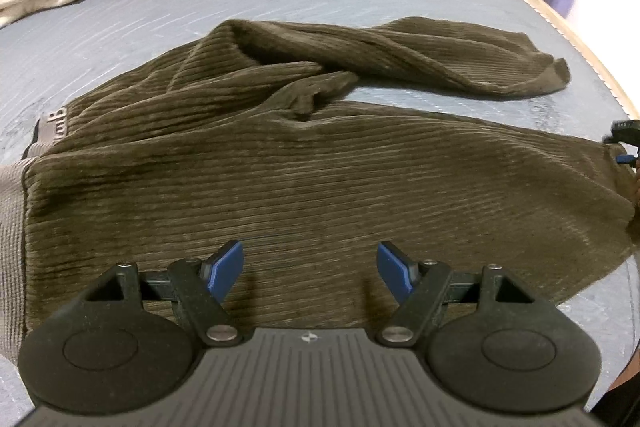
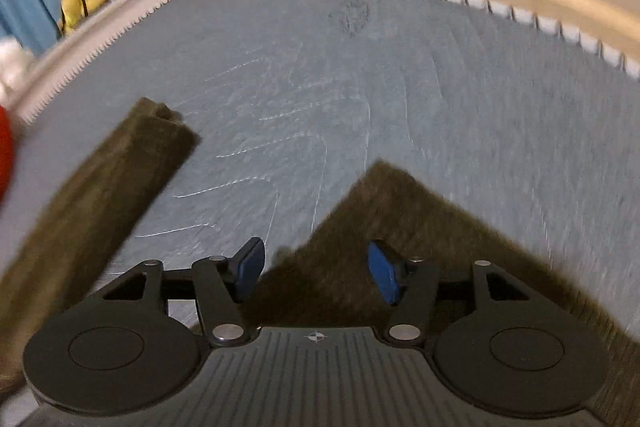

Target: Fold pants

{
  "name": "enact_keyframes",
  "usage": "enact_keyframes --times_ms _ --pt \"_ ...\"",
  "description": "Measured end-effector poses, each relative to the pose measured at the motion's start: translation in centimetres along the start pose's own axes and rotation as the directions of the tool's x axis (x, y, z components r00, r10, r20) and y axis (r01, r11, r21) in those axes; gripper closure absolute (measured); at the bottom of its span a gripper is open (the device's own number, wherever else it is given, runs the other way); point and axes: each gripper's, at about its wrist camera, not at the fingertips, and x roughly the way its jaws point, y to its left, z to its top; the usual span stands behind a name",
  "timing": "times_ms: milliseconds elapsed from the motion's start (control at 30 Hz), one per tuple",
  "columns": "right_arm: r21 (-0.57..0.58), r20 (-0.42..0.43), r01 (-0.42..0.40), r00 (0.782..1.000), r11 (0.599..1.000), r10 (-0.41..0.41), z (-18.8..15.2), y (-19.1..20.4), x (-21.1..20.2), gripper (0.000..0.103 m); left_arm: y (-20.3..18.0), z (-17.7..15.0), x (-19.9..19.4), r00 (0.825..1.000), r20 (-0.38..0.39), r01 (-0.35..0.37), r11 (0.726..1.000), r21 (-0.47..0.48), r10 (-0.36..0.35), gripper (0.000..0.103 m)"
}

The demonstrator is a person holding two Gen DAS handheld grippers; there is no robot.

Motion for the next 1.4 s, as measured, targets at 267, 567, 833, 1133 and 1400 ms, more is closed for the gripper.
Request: enact_keyframes --times_ms 267,567,833,1133,1400 --pt "0.020 0.204 0.098 0.974 0.995 -0.100 1.6 1.1 0.2 0.098 1.1 0.3 -0.9 1.000 0.015 -0.003 1.000 -0.023 0.003 0.024" --pt "-0.079 0.238 0.107 0.967 0.991 -0.085 1.5 1.9 -0.3 0.082 3.4 -0.4 -2.6 0.999 0.036 -0.032 0.998 -0.049 0.033 0.024" --pt "-0.194 0.353 -0.029 0.931 0.981 0.097 1.2 4.2 -9.4 0.051 7.9 -2.7 -3.1 0.995 0.013 -0.095 0.992 -0.089 0.097 0.025" --pt "-0.388 0.213 -0.365 0.857 0.846 0.468 -4.9 7.3 -22.3 0.035 14.7 -5.6 -3.9 0.997 -0.082 -0.029 0.978 -0.208 0.012 0.039" --pt "-0.761 -0.099 -0.492 0.731 0.422 0.675 -15.9 12.2 -27.4 0.034 22.0 -5.6 -7.9 0.989 0.017 -0.120 0.882 -0.456 0.144 0.019"
